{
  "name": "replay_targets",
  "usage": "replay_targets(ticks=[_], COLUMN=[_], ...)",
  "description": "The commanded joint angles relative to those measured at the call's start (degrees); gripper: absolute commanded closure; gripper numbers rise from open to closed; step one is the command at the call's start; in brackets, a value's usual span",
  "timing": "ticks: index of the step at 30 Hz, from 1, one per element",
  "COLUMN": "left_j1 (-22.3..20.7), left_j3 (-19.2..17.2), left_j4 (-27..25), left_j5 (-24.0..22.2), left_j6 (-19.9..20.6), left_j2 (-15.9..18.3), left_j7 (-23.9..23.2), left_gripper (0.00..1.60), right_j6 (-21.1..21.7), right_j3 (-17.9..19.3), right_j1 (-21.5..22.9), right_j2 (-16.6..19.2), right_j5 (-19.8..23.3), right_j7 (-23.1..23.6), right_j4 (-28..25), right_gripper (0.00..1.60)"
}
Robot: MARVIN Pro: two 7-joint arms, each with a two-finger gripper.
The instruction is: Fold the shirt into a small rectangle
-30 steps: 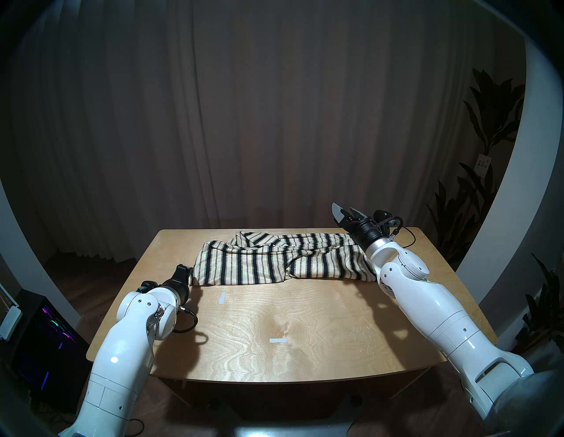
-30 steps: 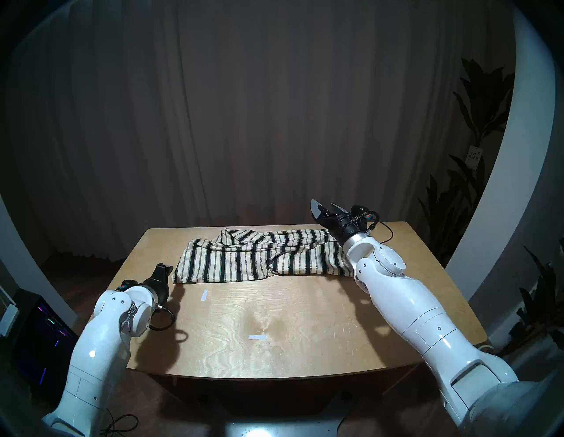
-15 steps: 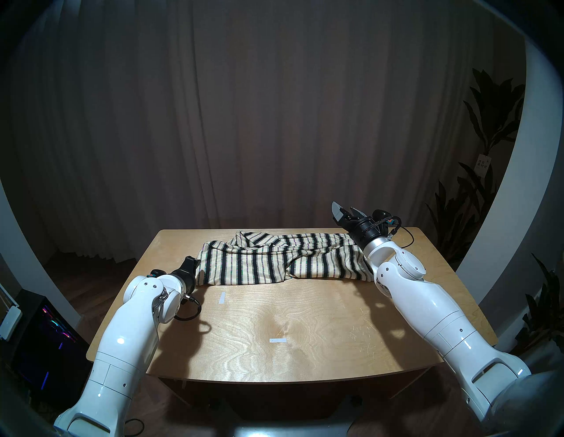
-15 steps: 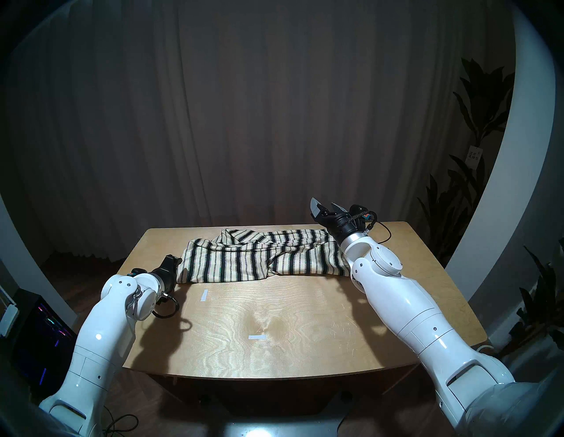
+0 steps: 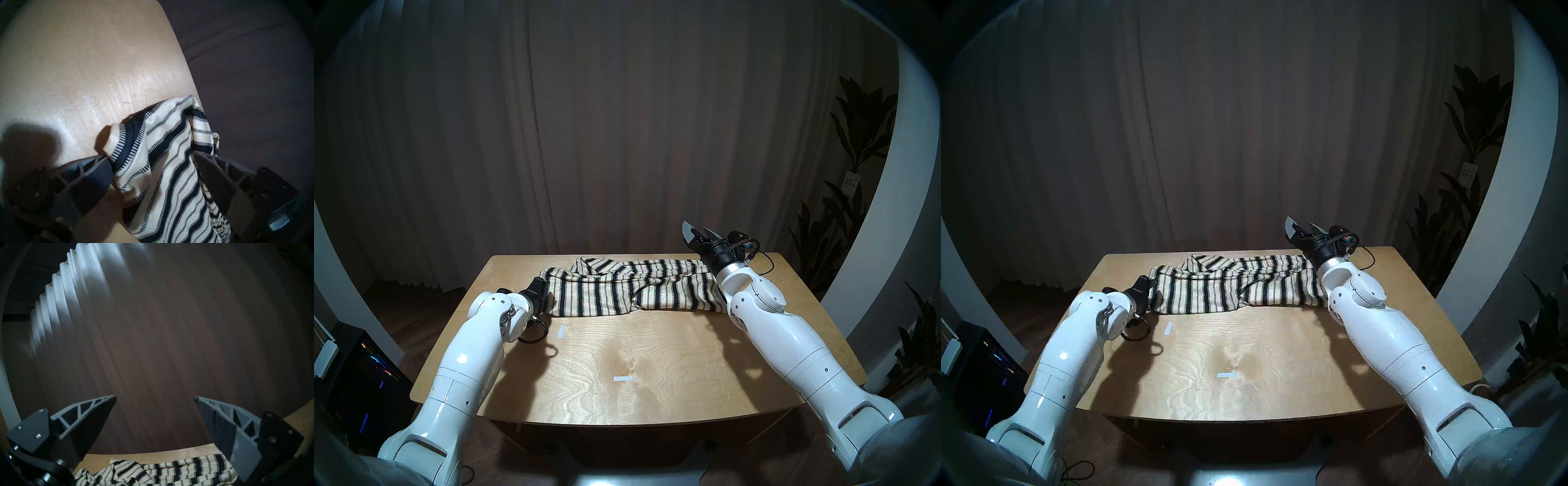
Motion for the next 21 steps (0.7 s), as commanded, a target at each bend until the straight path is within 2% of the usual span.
replay_targets(ticks=[1,2,4,9,13,15,16,17,18,21], left_j1=[-4.7,-5.3,-6.0,-7.4,-7.8,-7.9,-7.9,-8.0,-7.9,-7.8], left_j3=[2.0,2.2,2.6,3.4,3.7,4.0,4.0,4.1,4.2,4.4], left_j4=[6.3,7.1,8.2,10.3,10.9,10.9,10.9,10.7,9.8,7.9], left_j5=[0.9,1.1,1.3,2.1,2.5,3.0,3.0,3.3,3.8,4.7], left_j6=[0.6,0.6,0.6,0.6,0.5,0.1,0.1,-0.1,-0.6,-1.2], left_j2=[-1.9,-2.1,-2.4,-2.9,-3.2,-3.4,-3.4,-3.4,-3.4,-3.3], left_j7=[-0.8,-1.1,-1.5,-2.0,-2.2,-2.3,-2.3,-2.5,-2.7,-2.6], left_gripper=[0.00,0.00,0.13,0.75,0.93,1.11,1.11,1.24,1.60,1.60], right_j6=[-0.6,-0.6,-0.5,-0.5,-0.4,-0.5,-0.5,-0.5,-0.7,-0.8], right_j3=[0.5,0.6,0.6,0.8,0.9,1.1,1.1,1.2,1.3,1.5], right_j1=[-0.4,-0.5,-0.6,-0.9,-1.2,-1.6,-1.6,-1.7,-2.0,-2.2], right_j2=[0.3,0.3,0.3,0.4,0.5,0.6,0.6,0.7,0.8,0.7], right_j5=[-0.1,-0.2,-0.2,-0.2,-0.2,-0.2,-0.2,-0.2,-0.1,0.0], right_j7=[-0.5,-0.6,-0.8,-1.3,-1.7,-1.9,-1.9,-2.1,-2.1,-2.1], right_j4=[-2.7,-2.9,-3.2,-3.7,-4.0,-4.2,-4.2,-4.3,-4.1,-3.9], right_gripper=[0.00,0.00,0.00,0.00,0.00,0.00,0.00,0.00,0.00,0.00])
